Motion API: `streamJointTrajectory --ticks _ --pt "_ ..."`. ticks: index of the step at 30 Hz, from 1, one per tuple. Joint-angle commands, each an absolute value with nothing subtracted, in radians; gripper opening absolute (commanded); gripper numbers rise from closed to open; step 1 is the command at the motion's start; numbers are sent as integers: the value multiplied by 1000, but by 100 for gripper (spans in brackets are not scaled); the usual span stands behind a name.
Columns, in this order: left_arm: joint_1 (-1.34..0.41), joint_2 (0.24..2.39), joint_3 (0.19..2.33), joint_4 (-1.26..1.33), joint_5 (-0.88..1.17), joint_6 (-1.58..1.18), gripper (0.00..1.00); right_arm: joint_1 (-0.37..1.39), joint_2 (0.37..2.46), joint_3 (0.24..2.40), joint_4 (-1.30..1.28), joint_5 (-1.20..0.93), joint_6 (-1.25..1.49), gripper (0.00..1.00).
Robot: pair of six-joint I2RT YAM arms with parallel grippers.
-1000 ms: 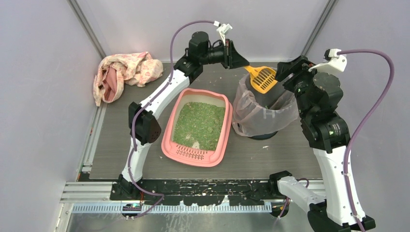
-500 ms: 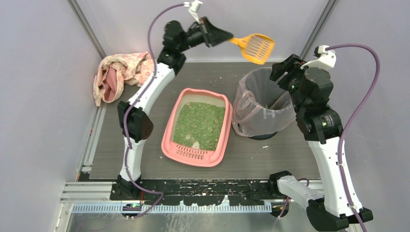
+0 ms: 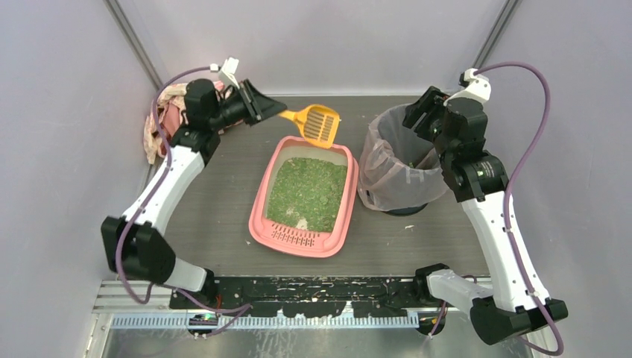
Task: Clean the litter box
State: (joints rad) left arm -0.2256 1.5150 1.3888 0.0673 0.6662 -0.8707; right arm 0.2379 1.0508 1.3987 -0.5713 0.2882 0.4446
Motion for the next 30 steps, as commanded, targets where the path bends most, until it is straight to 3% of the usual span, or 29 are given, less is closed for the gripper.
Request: streamJointTrajectory --ticks 1,14,30 --pt "-253 1372 1262 -189 586 -674 0 235 1078 1397 -506 246 461 68" --pt "-327 1256 1036 -354 282 -573 0 234 1108 1353 -492 206 527 68" --pt "-582 1289 884 -260 -128 -949 0 235 1107 1372 -538 192 526 68"
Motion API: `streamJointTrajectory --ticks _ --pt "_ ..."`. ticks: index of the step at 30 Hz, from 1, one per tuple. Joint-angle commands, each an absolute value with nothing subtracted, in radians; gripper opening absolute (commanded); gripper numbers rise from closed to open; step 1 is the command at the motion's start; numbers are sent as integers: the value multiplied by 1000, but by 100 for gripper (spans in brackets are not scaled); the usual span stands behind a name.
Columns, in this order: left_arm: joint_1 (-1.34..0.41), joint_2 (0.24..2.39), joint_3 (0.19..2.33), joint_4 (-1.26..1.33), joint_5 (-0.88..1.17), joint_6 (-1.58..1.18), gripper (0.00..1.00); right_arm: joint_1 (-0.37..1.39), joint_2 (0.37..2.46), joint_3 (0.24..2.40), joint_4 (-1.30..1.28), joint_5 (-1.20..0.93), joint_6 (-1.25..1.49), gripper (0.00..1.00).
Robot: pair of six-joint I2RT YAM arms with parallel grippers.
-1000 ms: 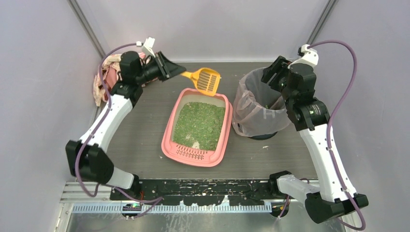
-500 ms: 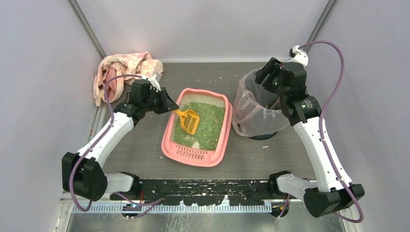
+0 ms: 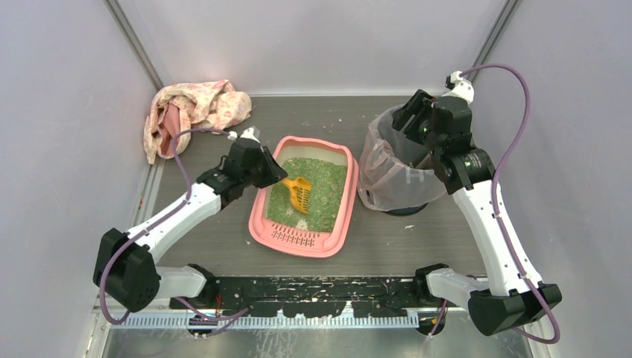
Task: Clean the litter box
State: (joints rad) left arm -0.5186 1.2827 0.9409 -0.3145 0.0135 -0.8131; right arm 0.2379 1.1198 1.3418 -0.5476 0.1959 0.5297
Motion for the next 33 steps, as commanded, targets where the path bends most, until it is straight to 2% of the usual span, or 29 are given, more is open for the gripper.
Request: streamJointTrajectory --ticks 1,5,15,19,22,28,30,33 --pt "-595 1297 860 -232 -137 -988 0 235 1107 1378 -548 195 518 68" --pt "-627 1322 789 -120 -161 -1111 0 235 1108 1397 -585 206 500 68" --pt "-647 1511 661 368 -104 -1249 0 235 1111 1396 -613 183 515 68" --pt "-639 1502 608 437 -86 -1244 0 233 1105 1392 -617 187 514 68" --pt "-592 1505 561 587 24 -1228 0 233 1100 1379 -614 185 524 68" --pt "-421 1660 442 1108 315 -1334 0 233 1101 1364 -609 173 535 68" --pt "-406 1687 442 1140 350 -1336 0 233 1103 1363 -609 169 537 68" --pt "-402 1664 462 1048 362 -1299 0 233 1109 1369 -610 164 534 68"
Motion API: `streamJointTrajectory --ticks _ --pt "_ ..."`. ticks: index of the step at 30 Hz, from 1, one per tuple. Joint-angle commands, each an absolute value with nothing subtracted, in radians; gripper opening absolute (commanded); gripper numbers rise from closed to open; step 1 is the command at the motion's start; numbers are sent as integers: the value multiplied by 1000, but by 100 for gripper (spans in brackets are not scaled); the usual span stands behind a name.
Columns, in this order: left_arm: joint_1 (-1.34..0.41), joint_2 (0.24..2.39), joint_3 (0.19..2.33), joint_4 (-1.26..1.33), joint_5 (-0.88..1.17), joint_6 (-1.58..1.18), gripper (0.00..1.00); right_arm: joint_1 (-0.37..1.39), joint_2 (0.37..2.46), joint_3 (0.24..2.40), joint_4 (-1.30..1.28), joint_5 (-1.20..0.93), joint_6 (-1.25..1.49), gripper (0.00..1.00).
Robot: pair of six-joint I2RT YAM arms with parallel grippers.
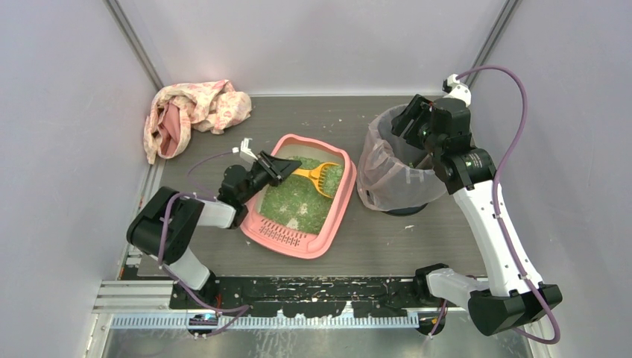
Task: Clean the litter box
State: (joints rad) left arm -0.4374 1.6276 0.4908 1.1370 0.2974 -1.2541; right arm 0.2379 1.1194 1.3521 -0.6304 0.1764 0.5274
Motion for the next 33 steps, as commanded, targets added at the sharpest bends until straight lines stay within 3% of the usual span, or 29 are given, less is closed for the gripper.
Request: streamJointTrajectory --ticks 1,9,19,33 --pt "-402 1642 474 988 357 -1278 0 233 1113 1372 -610 165 533 68" --pt "-368 1445 585 461 343 -1063 0 233 1126 1361 -592 154 555 68" --pt "-204 1451 511 632 505 -1155 0 233 1141 1341 -566 139 567 68" --pt "-31 1366 540 556 630 -1189 0 233 1132 1297 -518 133 588 68"
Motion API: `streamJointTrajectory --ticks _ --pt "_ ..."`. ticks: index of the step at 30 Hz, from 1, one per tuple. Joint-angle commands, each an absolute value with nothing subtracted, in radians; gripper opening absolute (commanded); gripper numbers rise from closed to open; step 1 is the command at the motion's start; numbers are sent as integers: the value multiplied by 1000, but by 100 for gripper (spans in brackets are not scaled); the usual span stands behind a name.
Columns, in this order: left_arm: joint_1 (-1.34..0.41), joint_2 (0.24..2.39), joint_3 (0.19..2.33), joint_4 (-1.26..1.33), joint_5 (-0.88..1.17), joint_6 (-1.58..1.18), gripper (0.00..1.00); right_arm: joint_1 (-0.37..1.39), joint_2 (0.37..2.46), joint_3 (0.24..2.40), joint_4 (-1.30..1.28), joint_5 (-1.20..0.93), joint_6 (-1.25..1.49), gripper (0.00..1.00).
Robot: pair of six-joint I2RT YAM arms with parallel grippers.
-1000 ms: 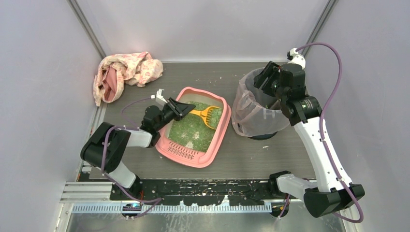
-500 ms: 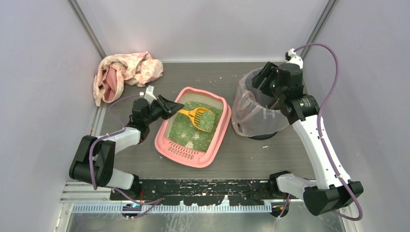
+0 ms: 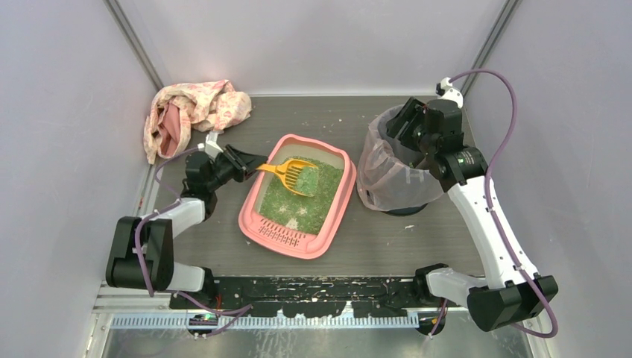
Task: Clean the litter box
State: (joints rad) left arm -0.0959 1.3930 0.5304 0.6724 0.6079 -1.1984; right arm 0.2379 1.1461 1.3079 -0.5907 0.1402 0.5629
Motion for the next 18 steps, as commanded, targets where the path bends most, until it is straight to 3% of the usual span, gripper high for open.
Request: streamJointTrajectory --ticks 1,8,18 --pt "-15 1358 545 545 647 -1191 0 233 1130 1292 -511 134 591 68" --pt "72 1386 578 556 814 -1246 0 233 1116 1279 -487 141 600 68" --pt "23 1427 619 635 852 -1308 0 233 1108 1271 -469 139 597 68"
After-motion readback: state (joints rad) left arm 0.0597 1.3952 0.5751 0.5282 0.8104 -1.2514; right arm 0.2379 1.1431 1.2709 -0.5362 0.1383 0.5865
